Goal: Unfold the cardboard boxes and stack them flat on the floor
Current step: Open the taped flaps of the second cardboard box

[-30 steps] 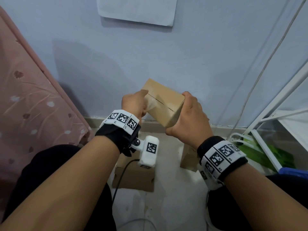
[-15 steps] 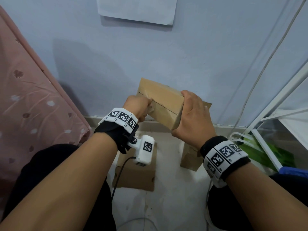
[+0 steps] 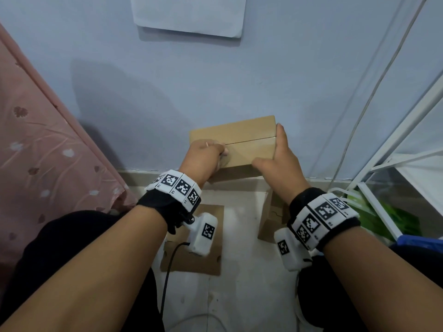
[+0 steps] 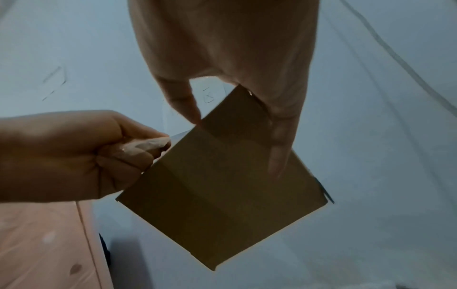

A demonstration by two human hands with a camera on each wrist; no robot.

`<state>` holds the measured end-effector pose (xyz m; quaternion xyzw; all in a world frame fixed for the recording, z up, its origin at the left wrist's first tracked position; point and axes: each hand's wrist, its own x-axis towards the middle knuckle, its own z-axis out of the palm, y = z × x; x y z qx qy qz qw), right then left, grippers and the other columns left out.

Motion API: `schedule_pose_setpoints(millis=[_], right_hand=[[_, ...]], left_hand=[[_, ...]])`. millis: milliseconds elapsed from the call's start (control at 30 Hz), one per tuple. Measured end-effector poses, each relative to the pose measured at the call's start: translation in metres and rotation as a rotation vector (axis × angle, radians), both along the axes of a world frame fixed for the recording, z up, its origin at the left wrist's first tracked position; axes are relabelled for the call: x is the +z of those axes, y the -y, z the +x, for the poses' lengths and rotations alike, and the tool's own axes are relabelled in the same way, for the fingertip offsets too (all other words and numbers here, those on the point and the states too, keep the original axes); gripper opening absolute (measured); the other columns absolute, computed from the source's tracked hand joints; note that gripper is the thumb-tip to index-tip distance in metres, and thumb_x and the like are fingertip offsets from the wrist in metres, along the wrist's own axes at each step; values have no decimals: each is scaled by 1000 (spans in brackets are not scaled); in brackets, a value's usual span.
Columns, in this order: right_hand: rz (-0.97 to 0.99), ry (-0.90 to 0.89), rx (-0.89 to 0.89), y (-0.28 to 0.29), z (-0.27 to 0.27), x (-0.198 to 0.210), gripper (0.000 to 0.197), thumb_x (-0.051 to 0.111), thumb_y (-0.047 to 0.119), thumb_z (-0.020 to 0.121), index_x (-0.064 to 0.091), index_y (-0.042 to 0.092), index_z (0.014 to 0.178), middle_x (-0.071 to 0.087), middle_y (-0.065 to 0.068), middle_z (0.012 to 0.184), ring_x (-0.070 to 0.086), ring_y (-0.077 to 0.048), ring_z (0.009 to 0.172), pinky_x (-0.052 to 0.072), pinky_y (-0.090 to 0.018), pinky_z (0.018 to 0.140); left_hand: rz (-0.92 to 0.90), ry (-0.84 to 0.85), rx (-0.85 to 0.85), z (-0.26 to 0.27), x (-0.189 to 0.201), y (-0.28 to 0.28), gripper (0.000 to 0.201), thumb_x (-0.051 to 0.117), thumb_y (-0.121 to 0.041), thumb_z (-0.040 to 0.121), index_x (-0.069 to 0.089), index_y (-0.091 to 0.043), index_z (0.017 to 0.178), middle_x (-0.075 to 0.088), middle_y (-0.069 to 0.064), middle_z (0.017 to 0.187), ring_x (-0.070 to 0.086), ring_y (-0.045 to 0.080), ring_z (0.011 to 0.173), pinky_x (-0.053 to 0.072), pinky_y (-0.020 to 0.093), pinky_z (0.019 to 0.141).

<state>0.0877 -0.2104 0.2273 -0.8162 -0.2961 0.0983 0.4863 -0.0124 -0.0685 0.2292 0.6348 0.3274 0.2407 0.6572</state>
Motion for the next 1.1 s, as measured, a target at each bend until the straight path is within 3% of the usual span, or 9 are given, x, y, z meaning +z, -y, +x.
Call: schedule_pose_setpoints(millis=[67, 167, 233, 367, 467, 600, 800, 900, 1100], right_hand=[[47, -22, -28, -2, 0, 2, 96, 70, 34, 75, 18, 33, 155, 56, 4, 129, 57, -17, 113, 48, -35, 97], [85, -9, -100, -4, 2, 1, 87, 79, 47, 67, 35, 27, 140, 59, 2, 124, 61, -17, 108, 53, -39, 96], [108, 8, -159, -2, 4, -2, 87, 83, 42, 72, 34, 21, 142, 58, 0, 126, 61, -18, 110, 51, -36, 98], [143, 29, -235, 1, 7, -2, 75, 83, 29, 77, 38, 20, 137, 59, 4, 116, 62, -18, 104, 53, -37, 94], [171, -28, -249, 0, 7, 0, 68, 79, 28, 78, 40, 25, 132, 59, 9, 110, 64, -18, 99, 57, -45, 88], [209, -114, -268, -1, 4, 1, 64, 75, 29, 74, 39, 30, 127, 60, 3, 113, 64, -18, 97, 59, -47, 85], [230, -311, -375, -4, 4, 5, 61, 62, 24, 61, 35, 47, 110, 47, 5, 117, 52, -28, 114, 54, -52, 92], [208, -281, -419, -4, 3, 5, 55, 58, 25, 63, 35, 43, 110, 47, 5, 114, 53, -30, 112, 52, -51, 93], [69, -258, -441, -7, 2, 0, 46, 47, 17, 78, 27, 22, 118, 53, -12, 125, 58, -35, 108, 52, -53, 94]], left_hand=[[40, 16, -21, -1, 0, 1, 30, 55, -4, 94, 59, -13, 66, 45, 8, 52, 36, 12, 37, 29, 19, 44], [92, 49, -107, -2, -2, 7, 32, 53, -10, 100, 53, -12, 67, 48, 20, 70, 32, 15, 39, 26, 19, 44], [138, 65, -158, -2, -3, 13, 34, 52, -9, 101, 48, -10, 67, 47, 20, 70, 31, 14, 38, 26, 17, 40], [127, 92, -185, -3, -2, 18, 28, 51, -5, 101, 52, -3, 73, 39, 5, 49, 27, 11, 35, 22, 17, 40], [110, 99, -181, -4, 0, 19, 31, 50, -4, 101, 50, -3, 70, 37, -1, 41, 25, 9, 32, 19, 16, 39], [101, 111, -203, -7, 3, 21, 33, 48, 1, 99, 49, -3, 66, 33, -7, 36, 24, 8, 30, 18, 16, 39], [154, 65, -283, -11, -2, 29, 32, 51, 0, 95, 55, -4, 64, 36, -2, 38, 27, 11, 34, 22, 18, 40], [201, 48, -308, -12, -6, 36, 31, 53, 0, 95, 56, -3, 64, 39, -2, 39, 31, 9, 34, 27, 19, 40], [217, 58, -297, -13, -5, 39, 23, 53, 2, 95, 60, 4, 74, 38, -3, 40, 32, 7, 34, 29, 16, 40]])
